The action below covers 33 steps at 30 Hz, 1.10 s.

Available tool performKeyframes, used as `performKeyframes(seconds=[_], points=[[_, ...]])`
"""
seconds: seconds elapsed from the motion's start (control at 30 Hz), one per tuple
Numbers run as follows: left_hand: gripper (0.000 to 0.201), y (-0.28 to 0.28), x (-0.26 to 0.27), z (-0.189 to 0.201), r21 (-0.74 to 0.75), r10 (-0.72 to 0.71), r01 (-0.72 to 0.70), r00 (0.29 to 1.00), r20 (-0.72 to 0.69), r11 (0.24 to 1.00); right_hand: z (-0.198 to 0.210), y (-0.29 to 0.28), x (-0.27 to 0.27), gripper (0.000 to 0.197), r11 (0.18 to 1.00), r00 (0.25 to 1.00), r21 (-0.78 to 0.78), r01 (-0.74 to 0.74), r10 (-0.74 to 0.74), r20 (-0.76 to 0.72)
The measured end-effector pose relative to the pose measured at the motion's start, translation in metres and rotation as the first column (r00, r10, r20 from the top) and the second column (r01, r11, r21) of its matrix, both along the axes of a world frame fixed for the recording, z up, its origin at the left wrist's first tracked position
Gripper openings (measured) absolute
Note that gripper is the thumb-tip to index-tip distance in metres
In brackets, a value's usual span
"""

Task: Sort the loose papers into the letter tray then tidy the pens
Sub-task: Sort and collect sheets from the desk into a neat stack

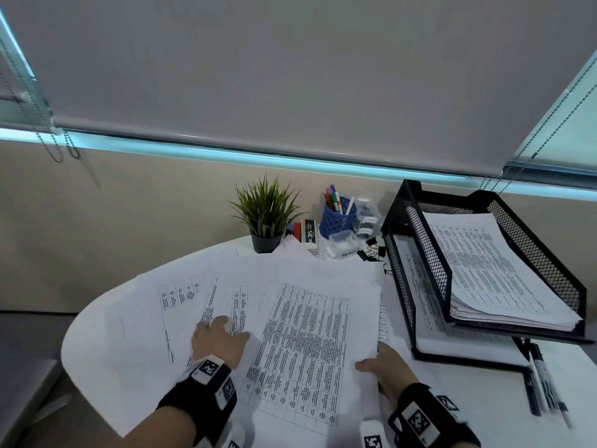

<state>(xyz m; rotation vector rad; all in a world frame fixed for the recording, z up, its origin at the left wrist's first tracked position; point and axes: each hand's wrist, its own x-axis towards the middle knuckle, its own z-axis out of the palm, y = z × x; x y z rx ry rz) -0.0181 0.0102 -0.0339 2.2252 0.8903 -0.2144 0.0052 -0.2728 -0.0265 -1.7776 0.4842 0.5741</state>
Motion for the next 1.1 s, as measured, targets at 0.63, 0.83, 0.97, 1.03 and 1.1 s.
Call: performKeyframes(seconds=[0.63,0.83,0.97,1.03,1.1], points=[[0.109,0.026,0.000,-0.013,-0.534,0.081,-0.134,0.989,-0.121,0.835,0.001,0.037,-0.008,0.051,0.951,0.941,-0.111,-0.290,0.304,0.148],[0.080,0.024,-0.003,-0.015,-0.634,0.009,-0.082,0.993,-0.117,0.769,0.009,0.027,-0.006,0.039,0.913,0.894,-0.146,-0.382,0.405,0.193],[0.086,0.030,0.002,-0.041,-0.505,-0.045,-0.020,0.992,-0.116,0.863,0.012,0.020,-0.002,0.026,0.906,0.895,-0.178,-0.384,0.413,0.168],[0.068,0.035,-0.001,-0.032,-0.454,-0.019,-0.034,0.994,-0.110,0.890,0.006,0.013,0.001,0.028,0.897,0.921,-0.347,-0.272,0.348,0.177],[0.061,0.044,-0.004,-0.030,-0.454,0.022,-0.058,0.996,-0.085,0.889,0.006,0.005,0.002,0.041,0.848,0.948,-0.498,-0.182,0.286,0.139]])
